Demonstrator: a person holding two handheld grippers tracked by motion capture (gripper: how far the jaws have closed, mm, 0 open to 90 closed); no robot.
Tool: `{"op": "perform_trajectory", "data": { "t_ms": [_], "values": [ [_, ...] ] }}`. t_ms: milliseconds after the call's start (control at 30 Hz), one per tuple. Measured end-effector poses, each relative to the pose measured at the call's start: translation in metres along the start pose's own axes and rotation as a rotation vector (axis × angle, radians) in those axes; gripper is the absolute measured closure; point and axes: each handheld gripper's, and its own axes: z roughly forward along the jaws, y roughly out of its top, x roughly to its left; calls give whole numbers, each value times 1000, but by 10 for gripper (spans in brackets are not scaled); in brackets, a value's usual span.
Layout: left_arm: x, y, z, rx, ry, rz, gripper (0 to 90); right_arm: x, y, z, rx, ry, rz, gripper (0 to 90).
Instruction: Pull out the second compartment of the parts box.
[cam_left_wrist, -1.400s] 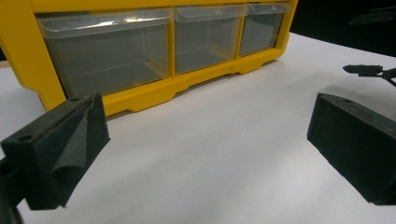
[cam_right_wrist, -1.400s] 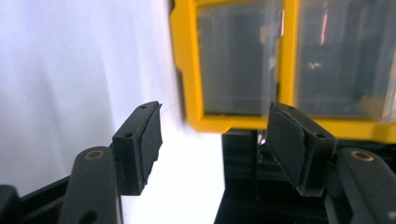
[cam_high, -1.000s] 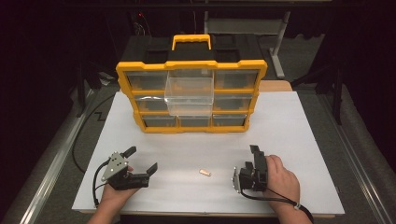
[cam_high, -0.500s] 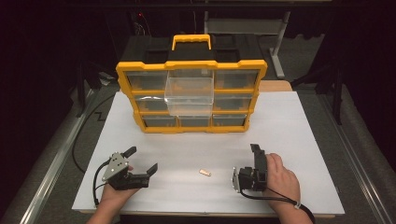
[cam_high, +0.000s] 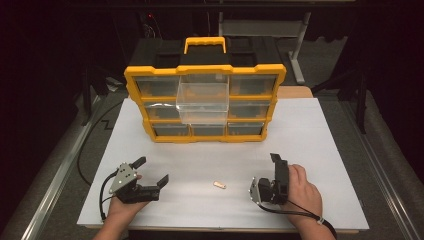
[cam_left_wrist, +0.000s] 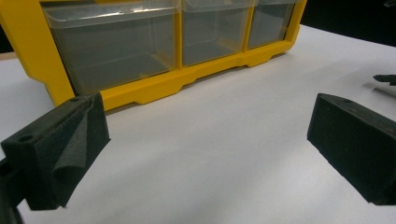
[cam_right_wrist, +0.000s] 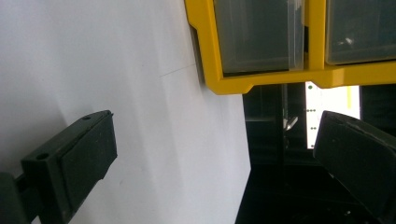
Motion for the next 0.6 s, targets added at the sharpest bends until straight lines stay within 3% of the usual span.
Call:
{"op": "perform_trajectory", "data": {
  "t_ms": [300, 367, 433, 500, 567, 600],
  "values": [
    [1, 0, -1, -20, 7, -12, 5, -7, -9, 0, -26, 63, 197, 5],
    [2, 1, -1, -20, 7, -22, 5, -7, -12, 2, -35, 98, 295, 5],
    [1, 0, 0, -15, 5, -23, 5, -8, -15, 3, -36, 126, 348, 5],
    [1, 1, 1, -17, 4, -28, 4, -7, -19, 5, -40, 162, 439, 5],
    [1, 1, 1, -19, 6, -29, 4, -6, -23, 5, -57, 205, 562, 5],
    [2, 2, 2, -21, 6, -32, 4, -7, -25, 5, -65, 213, 583, 5]
  ]
}}
